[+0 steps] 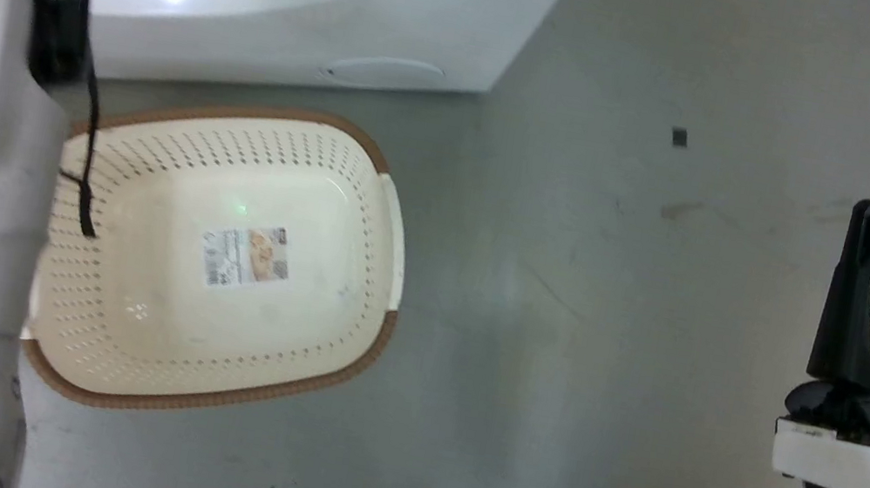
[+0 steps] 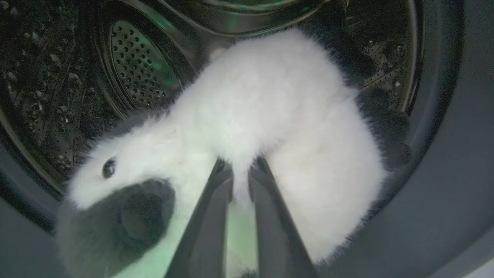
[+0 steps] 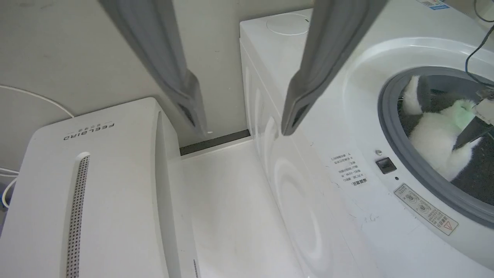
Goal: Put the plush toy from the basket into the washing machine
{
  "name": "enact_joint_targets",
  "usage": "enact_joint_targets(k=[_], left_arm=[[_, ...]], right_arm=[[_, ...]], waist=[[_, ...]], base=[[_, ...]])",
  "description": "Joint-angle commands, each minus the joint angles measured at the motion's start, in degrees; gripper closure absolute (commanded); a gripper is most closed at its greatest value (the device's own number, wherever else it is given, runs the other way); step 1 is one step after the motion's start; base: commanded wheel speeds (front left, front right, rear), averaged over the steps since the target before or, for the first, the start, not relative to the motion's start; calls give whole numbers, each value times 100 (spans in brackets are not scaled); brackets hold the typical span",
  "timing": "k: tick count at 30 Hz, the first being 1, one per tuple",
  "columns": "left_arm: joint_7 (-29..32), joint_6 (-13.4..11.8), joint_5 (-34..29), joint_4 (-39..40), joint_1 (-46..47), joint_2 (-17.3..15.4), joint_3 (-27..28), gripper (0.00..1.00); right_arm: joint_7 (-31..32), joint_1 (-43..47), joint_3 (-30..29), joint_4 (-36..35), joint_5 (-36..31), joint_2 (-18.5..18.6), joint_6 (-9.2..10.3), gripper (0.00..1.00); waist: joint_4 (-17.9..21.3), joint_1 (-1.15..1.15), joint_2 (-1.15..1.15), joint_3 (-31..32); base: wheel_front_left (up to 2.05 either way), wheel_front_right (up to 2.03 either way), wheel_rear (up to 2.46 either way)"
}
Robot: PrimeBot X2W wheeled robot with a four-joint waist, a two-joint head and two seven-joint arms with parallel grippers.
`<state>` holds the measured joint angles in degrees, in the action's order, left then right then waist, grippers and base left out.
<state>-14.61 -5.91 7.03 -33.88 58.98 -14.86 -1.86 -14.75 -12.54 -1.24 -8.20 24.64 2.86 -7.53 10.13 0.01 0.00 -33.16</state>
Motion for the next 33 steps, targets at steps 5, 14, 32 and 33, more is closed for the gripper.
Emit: enact_joint_targets(k=[5,14,32,33], left_arm=[[-39,-1,-124,-244,960,-315,114,100],[-39,27,-195,-702,2047,-718,202,100],[-39,-4,-256,-1514,2444,-910,118,0],[-39,13,-222,-1550,2349,-881,132,0]], right_arm=[[-25,-285,49,-56,206,1,4,0],[-25,-483,140,-83,406,1,4,0],[-25,-569,113,22,446,1,4,0],[-25,-557,103,34,420,1,4,0]], waist=[[560,-1,0,-821],[826,-1,0,-1331],[809,-1,0,-1270],[778,-1,0,-1191]], base=[[0,0,0],[0,0,0],[0,0,0],[0,0,0]])
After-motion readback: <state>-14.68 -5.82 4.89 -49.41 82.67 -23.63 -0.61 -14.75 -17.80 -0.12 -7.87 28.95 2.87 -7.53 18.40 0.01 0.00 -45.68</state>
